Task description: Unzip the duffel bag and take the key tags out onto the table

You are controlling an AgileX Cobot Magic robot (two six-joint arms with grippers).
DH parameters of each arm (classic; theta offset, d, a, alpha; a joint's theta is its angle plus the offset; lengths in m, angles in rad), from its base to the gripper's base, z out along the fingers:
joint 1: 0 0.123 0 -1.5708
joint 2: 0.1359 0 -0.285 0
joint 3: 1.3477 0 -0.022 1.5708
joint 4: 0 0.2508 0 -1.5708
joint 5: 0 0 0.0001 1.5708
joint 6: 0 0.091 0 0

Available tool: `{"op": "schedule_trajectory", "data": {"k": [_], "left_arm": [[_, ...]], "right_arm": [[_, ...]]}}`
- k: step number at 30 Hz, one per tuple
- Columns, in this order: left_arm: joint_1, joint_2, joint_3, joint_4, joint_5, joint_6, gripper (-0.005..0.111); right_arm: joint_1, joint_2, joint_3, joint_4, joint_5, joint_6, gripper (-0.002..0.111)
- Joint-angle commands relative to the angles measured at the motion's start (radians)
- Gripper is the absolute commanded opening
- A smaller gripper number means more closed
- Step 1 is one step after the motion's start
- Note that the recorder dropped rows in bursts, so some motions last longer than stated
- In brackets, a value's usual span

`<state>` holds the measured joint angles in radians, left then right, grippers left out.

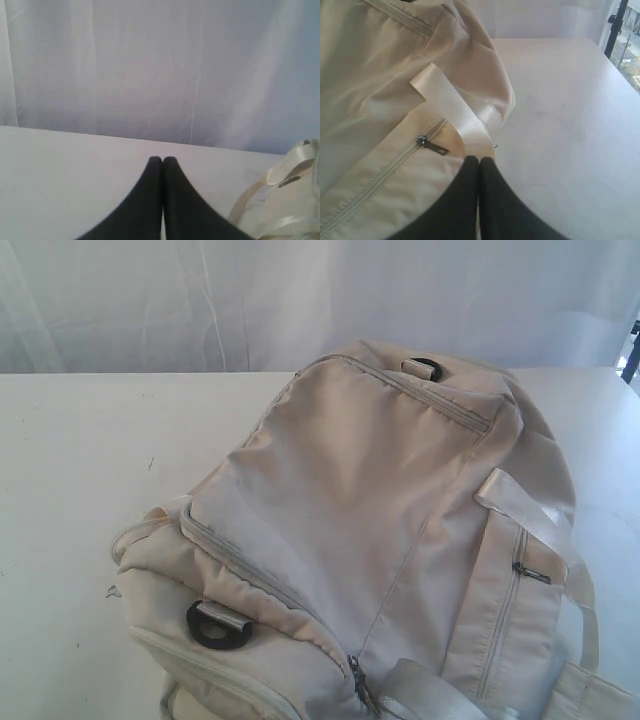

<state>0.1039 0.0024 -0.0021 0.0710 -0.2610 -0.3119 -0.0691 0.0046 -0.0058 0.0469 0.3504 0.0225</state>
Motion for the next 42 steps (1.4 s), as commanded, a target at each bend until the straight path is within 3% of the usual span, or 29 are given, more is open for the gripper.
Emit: {"op": "schedule_trajectory", "data": {"k": [1,6,8,13,19,22,24,30,33,37,42], "left_arm": [[0.004,-0.002,0.002,0.001,-0.068,-0.296,0.0],[0.004,-0.002,0.002,-0.001,-0.278,-0.536,0.0],[0.004,0.002,-0.029,-0.006,-0.274,-0.578,0.0],[0.002,0.128,-0.251,0.064,-0.018,-0.514,0.0],[-0.01,0.396,-0.559,0.623,0.231,-0.641,0.0],[-0.054,0.528,-0.655,0.668,0.436,-0.57,0.0],[-0.096,0.631,-0.714,0.525,0.586,-0.342,0.0],[-0.19,0.964,-0.959,-0.313,1.068,0.643,0.0],[-0.222,1.067,-1.033,-0.618,1.254,0.928,0.0],[-0.326,1.122,-1.045,-0.733,1.31,1.052,0.0],[-0.565,1.126,-1.045,-0.667,1.334,1.078,0.0]], "right_arm": [[0.002,-0.005,0.006,0.003,-0.007,0.0,0.0],[0.002,-0.005,0.006,0.003,-0.007,0.0,0.0],[0.002,-0.005,0.006,0.003,-0.007,0.0,0.0],[0.002,-0.005,0.006,0.003,-0.007,0.0,0.0],[0.002,-0.005,0.006,0.003,-0.007,0.0,0.0],[0.002,-0.005,0.006,0.003,-0.007,0.0,0.0],[0.002,-0.005,0.006,0.003,-0.007,0.0,0.0],[0.002,-0.005,0.006,0.003,-0.007,0.0,0.0],[0.002,-0.005,0.006,0.003,-0.007,0.0,0.0],[0.002,-0.005,0.006,0.003,-0.012,-0.001,0.0],[0.002,-0.005,0.006,0.003,-0.132,-0.001,0.0]]}}
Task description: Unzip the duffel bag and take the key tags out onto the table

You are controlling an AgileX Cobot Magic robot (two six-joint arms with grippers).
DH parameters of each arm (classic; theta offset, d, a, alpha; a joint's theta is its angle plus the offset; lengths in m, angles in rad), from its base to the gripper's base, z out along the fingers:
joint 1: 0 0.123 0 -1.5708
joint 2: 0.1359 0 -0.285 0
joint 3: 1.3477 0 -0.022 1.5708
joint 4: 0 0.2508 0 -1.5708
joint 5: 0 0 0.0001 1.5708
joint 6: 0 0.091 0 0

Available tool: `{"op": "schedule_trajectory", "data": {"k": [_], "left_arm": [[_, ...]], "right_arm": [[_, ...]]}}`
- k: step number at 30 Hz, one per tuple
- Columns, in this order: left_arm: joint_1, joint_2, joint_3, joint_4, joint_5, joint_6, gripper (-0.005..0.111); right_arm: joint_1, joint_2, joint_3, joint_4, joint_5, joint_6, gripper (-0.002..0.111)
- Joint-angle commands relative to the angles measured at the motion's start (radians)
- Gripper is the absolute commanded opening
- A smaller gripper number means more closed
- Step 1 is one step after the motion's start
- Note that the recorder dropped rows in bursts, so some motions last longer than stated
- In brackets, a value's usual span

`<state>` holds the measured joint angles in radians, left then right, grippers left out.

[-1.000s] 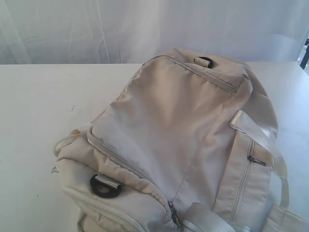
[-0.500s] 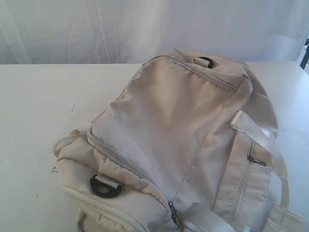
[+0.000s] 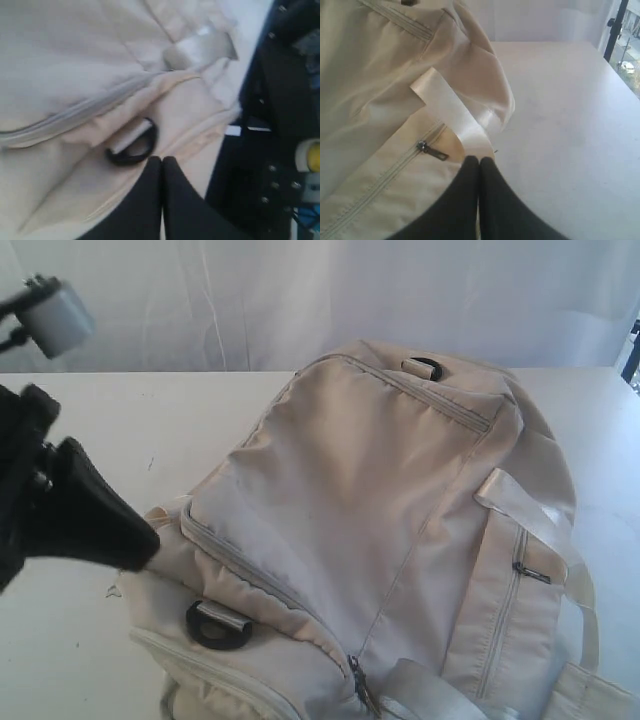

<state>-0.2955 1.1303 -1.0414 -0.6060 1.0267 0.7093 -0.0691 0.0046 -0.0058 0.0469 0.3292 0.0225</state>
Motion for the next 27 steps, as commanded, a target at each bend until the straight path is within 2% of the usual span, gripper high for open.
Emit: {"op": "schedule_trajectory", "data": {"k": [1,2,5,9,13,16,18,22,24,27], "left_arm": [[-0.205,-0.002,-0.006,0.025,0.038,0.079,0.0],[-0.256,-0.002,-0.002,0.044,0.017,0.112,0.0],[-0.333,-0.002,0.041,0.078,-0.096,0.188,0.0],[-0.355,-0.002,0.125,0.145,-0.221,0.212,0.004],[-0.355,-0.002,0.195,0.176,-0.304,0.264,0.026],[-0.355,-0.002,0.239,0.157,-0.38,0.34,0.045],[-0.355,-0.002,0.264,0.133,-0.414,0.377,0.053],[-0.355,-0.002,0.316,0.065,-0.521,0.469,0.058],[-0.355,-0.002,0.336,0.03,-0.557,0.509,0.058],[-0.355,0.0,0.358,0.022,-0.586,0.557,0.058]], "right_arm": [[0.002,-0.005,0.006,0.003,-0.166,0.001,0.0],[0.002,-0.005,0.006,0.003,-0.228,0.001,0.0],[0.002,-0.005,0.006,0.003,-0.421,0.001,0.0],[0.002,-0.005,0.006,0.003,-0.681,0.009,0.0],[0.002,-0.005,0.006,0.006,-0.848,0.033,0.0],[0.002,-0.005,0.006,0.006,-0.921,0.072,0.0],[0.002,-0.005,0.006,0.006,-0.948,0.11,0.0],[0.002,-0.005,0.006,0.006,-0.893,0.248,0.0],[0.002,-0.005,0.006,0.006,-0.756,0.312,0.0],[0.002,-0.005,-0.065,0.012,-0.435,0.397,0.0]]}}
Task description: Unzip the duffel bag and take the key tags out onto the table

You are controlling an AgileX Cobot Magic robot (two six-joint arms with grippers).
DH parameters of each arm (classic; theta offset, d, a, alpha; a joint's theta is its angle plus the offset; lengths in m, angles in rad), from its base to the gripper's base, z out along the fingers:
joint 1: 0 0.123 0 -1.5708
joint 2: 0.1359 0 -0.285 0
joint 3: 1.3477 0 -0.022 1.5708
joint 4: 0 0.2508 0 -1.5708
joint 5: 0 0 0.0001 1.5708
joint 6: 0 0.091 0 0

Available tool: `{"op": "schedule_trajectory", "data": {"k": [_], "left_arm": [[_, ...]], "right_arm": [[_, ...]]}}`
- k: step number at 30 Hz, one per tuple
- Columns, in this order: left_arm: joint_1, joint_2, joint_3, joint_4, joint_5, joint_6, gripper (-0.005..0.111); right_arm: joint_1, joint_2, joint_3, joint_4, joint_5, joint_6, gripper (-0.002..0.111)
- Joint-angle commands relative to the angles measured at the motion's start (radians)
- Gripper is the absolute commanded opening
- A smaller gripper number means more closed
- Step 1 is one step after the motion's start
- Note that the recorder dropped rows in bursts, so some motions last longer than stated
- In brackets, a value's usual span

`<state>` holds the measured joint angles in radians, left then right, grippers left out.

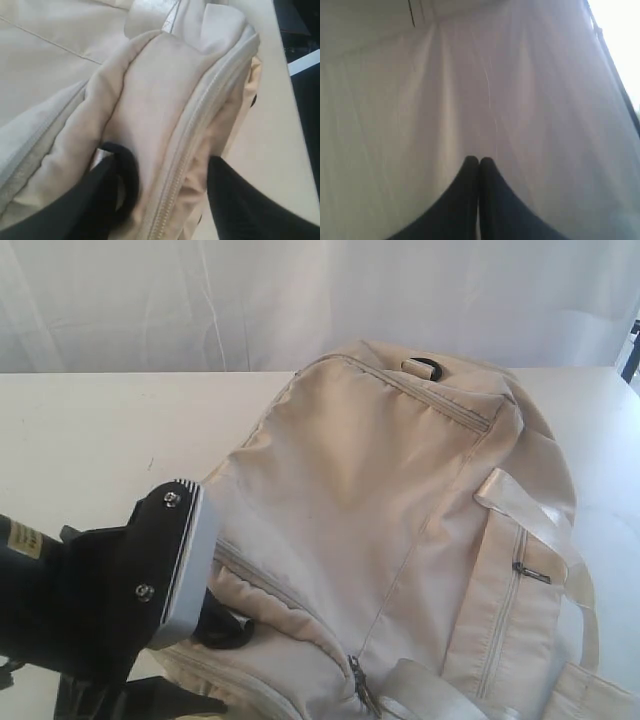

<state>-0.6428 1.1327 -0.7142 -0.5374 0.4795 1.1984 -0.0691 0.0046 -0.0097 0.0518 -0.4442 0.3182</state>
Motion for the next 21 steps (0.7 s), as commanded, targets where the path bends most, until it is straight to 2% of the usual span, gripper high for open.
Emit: {"op": "schedule_trajectory", "data": {"k": [1,4,6,10,14,17,21], "left_arm": [[-0.007,-0.002,0.037,-0.048,-0.051,0.07,0.058],[-0.007,-0.002,0.056,-0.048,-0.067,0.073,0.055],[-0.007,-0.002,0.067,-0.048,-0.059,0.073,0.048],[-0.007,-0.002,0.072,-0.031,-0.046,0.073,0.028],[-0.007,-0.004,0.072,0.005,-0.037,0.073,0.012],[-0.007,-0.004,0.072,0.108,-0.009,0.016,0.003],[-0.007,-0.03,0.072,0.412,0.029,-0.217,0.0]], "right_arm": [[0.002,0.004,-0.09,0.008,0.417,0.088,0.0],[0.002,0.088,-0.192,0.008,0.553,0.081,0.0],[0.005,0.172,-0.292,-0.001,0.679,0.06,0.0],[0.005,0.417,-0.496,0.013,0.943,-0.111,0.0],[0.005,0.652,-0.664,0.176,1.132,-0.381,0.0],[0.005,0.793,-0.752,0.337,1.177,-0.584,0.0],[0.005,0.954,-0.825,0.482,1.194,-0.746,0.0]]}}
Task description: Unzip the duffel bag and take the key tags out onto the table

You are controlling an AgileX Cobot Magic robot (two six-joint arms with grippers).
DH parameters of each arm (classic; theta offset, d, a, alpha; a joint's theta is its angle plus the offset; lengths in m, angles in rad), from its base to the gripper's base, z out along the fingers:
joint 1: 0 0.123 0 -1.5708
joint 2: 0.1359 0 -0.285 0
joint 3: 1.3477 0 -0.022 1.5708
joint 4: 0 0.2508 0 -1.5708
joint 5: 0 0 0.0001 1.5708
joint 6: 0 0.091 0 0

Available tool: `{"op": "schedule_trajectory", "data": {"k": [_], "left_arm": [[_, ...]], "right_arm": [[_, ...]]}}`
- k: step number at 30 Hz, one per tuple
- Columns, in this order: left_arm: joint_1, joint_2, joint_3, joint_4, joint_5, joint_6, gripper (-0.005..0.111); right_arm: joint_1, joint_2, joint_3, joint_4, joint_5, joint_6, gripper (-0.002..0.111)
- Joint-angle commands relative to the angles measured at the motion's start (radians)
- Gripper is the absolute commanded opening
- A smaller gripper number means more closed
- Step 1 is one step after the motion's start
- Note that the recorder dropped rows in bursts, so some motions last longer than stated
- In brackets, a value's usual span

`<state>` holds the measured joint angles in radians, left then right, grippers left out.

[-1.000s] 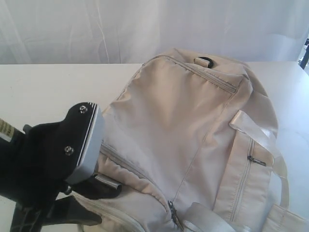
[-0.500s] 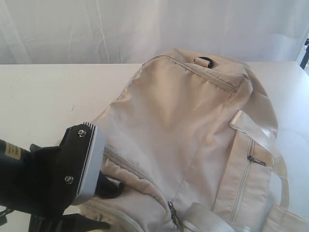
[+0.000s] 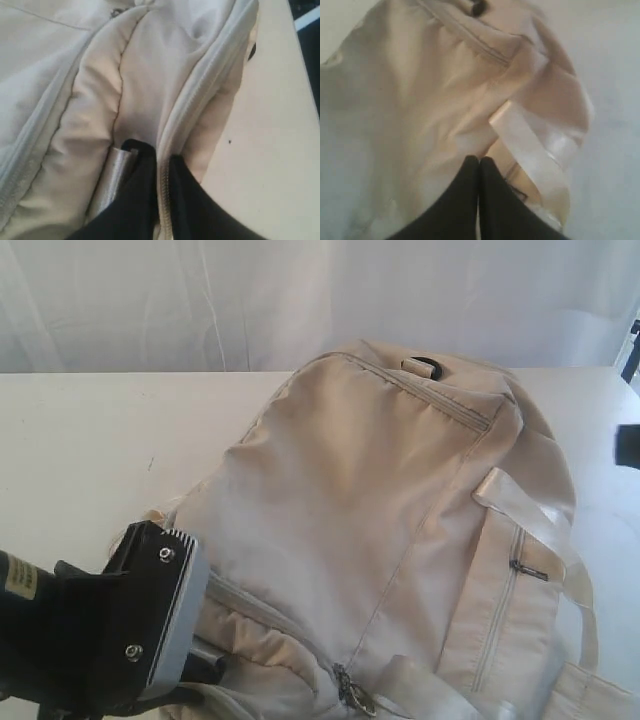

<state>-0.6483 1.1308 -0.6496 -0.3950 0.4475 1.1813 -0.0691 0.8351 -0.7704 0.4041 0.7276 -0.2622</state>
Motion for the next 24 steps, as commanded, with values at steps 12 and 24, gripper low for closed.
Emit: {"op": "schedule_trajectory", "data": {"k": [12,24], "left_arm": [[-0.002,-0.19,0.007,1.09,0.168,-0.925,0.0],[-0.002,-0.201,0.007,1.356,0.208,-1.198,0.0]], "right_arm": [[0.005,0.45,-0.274,0.191,-0.024,-0.231,0.047],[0.091,0.784,-0.359,0.179,0.011,-0.231,0.048]]}}
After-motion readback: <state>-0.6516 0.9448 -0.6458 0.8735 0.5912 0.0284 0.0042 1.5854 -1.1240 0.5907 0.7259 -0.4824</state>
